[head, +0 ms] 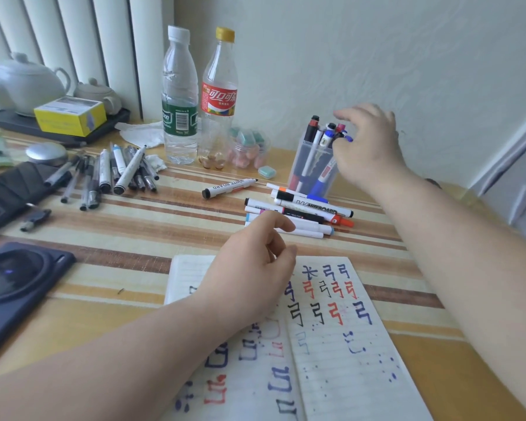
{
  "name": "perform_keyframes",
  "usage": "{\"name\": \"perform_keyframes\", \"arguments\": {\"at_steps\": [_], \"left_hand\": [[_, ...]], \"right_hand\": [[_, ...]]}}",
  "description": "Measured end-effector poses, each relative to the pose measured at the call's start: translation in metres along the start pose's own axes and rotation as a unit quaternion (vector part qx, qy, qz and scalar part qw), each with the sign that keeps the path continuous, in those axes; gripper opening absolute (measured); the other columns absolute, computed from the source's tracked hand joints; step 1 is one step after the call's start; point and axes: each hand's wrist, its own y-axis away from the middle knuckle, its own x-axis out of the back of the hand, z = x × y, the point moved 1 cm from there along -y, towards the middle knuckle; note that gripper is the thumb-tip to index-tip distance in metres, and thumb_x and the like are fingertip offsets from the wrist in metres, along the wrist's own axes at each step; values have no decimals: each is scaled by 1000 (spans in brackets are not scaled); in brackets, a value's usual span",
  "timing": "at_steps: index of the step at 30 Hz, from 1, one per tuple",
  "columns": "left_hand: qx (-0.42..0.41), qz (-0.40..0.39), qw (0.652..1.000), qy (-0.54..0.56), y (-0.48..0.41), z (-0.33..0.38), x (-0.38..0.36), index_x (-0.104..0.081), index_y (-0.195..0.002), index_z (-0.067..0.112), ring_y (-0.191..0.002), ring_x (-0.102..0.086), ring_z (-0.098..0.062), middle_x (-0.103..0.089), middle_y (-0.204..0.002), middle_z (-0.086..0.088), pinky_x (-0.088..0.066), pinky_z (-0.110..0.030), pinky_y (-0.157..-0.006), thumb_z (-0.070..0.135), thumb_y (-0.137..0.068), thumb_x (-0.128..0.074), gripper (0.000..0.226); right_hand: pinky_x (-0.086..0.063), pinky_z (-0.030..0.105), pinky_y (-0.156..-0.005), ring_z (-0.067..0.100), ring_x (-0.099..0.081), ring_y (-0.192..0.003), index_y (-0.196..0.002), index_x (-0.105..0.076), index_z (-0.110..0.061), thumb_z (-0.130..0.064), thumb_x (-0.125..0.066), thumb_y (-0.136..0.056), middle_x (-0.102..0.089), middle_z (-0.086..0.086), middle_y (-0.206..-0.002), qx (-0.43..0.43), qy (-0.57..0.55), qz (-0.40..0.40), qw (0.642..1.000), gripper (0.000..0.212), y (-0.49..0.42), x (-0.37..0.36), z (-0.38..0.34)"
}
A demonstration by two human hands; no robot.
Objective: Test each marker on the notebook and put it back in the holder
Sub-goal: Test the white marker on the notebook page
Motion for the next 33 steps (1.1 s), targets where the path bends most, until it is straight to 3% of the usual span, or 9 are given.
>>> {"name": "perform_keyframes", "arguments": {"at_steps": [1, 3, 6, 8, 17, 22, 26, 30, 33], "left_hand": [[9, 9, 1000, 3, -1, 0, 0, -54, -104, 39, -62, -60, -5, -67, -76, 13, -47, -20, -60, 25, -97, -59, 16], [20, 34, 999, 7, -2, -1, 1, -58, -97, 36, -65, -61, -6, -67, -75, 11, -48, -21, -61, 24, -96, -60, 12], [32, 72, 997, 12, -4, -2, 3, -62, -85, 32, -63, -62, -9, -68, -72, 8, -51, -26, -62, 21, -93, -60, 14], [41, 83, 996, 10, -5, -2, 3, -63, -83, 31, -62, -62, -9, -69, -71, 8, -52, -28, -62, 21, -92, -60, 14], [56, 72, 996, 1, -5, 0, 3, -64, -86, 31, -63, -63, -11, -70, -73, 8, -56, -35, -66, 21, -91, -61, 12], [57, 61, 996, -8, -4, 2, 4, -64, -85, 29, -63, -63, -11, -70, -73, 9, -57, -36, -67, 19, -90, -61, 12], [57, 55, 997, -18, -3, 5, 4, -64, -83, 29, -62, -64, -12, -70, -74, 9, -56, -35, -67, 17, -90, -61, 14], [31, 52, 998, -30, -1, 4, 3, -64, -84, 30, -67, -62, -6, -67, -77, 12, -51, -24, -66, 19, -90, -64, 13], [-60, 43, 995, -67, 2, 5, 1, -62, -103, 27, -89, -55, -2, -58, -100, 14, -43, -20, -80, 26, -92, -67, 12]], "right_hand": [[-39, 28, -96, 25, -52, -118, -115, -71, -17, -4, -52, -86, -62, -4, -113, 18, -24, 7, 1000, 37, 9, 0, -1], [-47, 27, -79, 18, -62, -89, -94, -73, -21, -6, -57, -86, -64, -12, -87, 22, -59, -94, 994, 23, 28, -3, -4], [-51, 27, -75, 9, -62, -82, -95, -71, -31, -18, -66, -87, -64, -16, -89, 36, 36, -325, 944, 16, 55, -16, -7], [-55, 32, -80, 12, -61, -89, -96, -65, -36, -25, -70, -86, -63, -14, -99, 61, 97, -360, 926, 16, 65, -24, -6], [-54, 35, -90, 17, -61, -98, -100, -62, -31, -34, -74, -88, -62, -9, -108, 26, 103, -386, 916, 18, 64, -21, -2], [-50, 31, -79, 12, -59, -91, -93, -60, -33, -39, -81, -83, -59, -13, -101, 7, 70, -355, 932, 24, 67, -18, 6], [-43, 22, -68, 8, -58, -81, -92, -63, -31, -32, -83, -82, -59, -14, -91, -5, 21, -331, 944, 23, 76, -16, 10], [-42, 12, -61, 6, -58, -73, -87, -71, -25, -27, -80, -86, -66, -11, -83, -49, -96, -220, 970, 9, 86, 13, 8], [-45, 22, -54, 13, -54, -54, -80, -74, -18, -21, -78, -87, -65, -3, -62, -86, -243, -108, 960, 9, 101, 47, 6]]}}
